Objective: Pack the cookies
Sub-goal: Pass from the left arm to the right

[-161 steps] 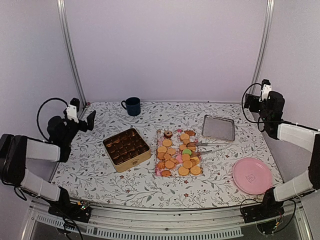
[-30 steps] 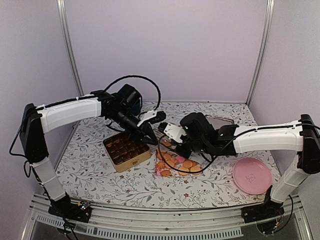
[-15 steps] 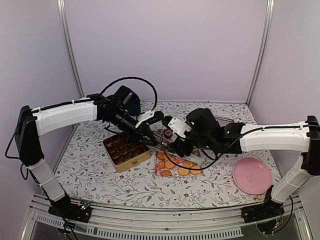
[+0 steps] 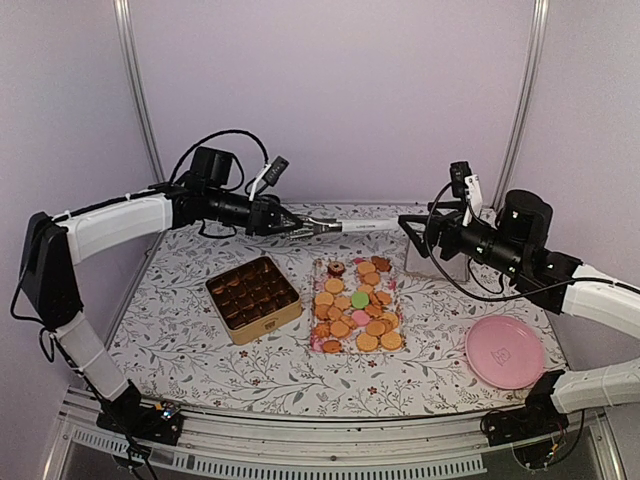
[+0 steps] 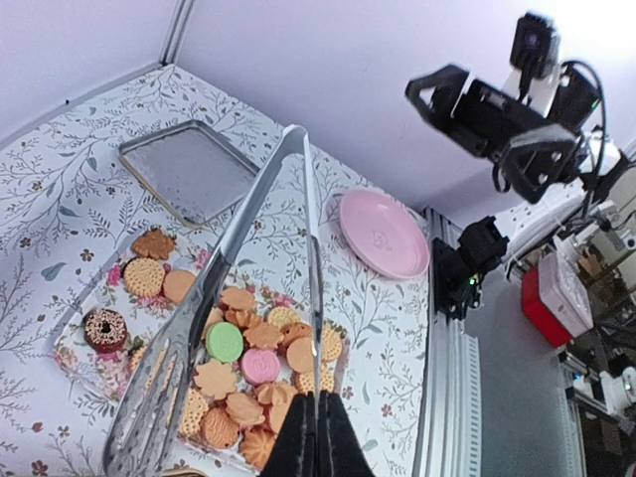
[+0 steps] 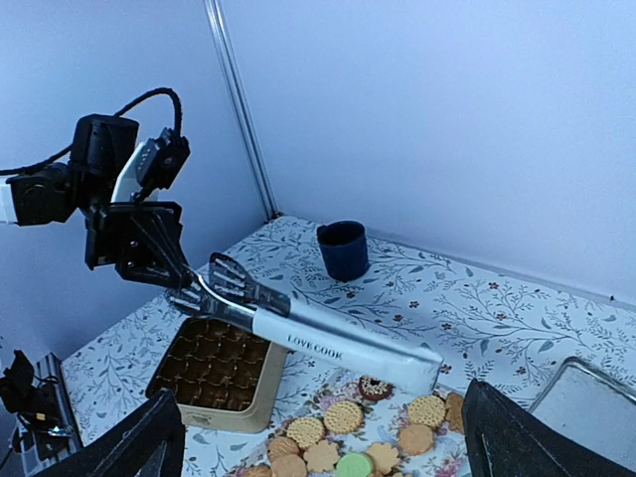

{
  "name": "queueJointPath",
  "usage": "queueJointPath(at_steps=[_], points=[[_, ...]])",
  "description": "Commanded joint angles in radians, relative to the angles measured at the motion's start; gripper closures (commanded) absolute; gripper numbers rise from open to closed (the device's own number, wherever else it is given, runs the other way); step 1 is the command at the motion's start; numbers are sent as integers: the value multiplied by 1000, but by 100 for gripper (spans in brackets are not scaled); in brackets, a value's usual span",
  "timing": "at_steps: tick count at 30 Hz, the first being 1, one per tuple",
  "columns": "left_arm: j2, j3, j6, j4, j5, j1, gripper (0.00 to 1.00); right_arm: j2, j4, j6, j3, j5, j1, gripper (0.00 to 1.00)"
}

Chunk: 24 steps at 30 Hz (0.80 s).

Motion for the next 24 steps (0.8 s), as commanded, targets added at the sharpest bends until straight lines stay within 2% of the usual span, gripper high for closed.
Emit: queueJointPath(at_steps=[1,7,16,24], points=[[-57,-31,-311,255,79,22,100,-32,185,235,-128,-189,-51,1],[-72,-135,-587,555,213,35,100,66,514,441,-244,-336,-64,1],[-72,-294,-957,1080,276,35,100,319,889,623,-187,-411,-64,1],[-76,-322,-947,1067,246,34,100,515,1157,744,-116,-428,-55,1]])
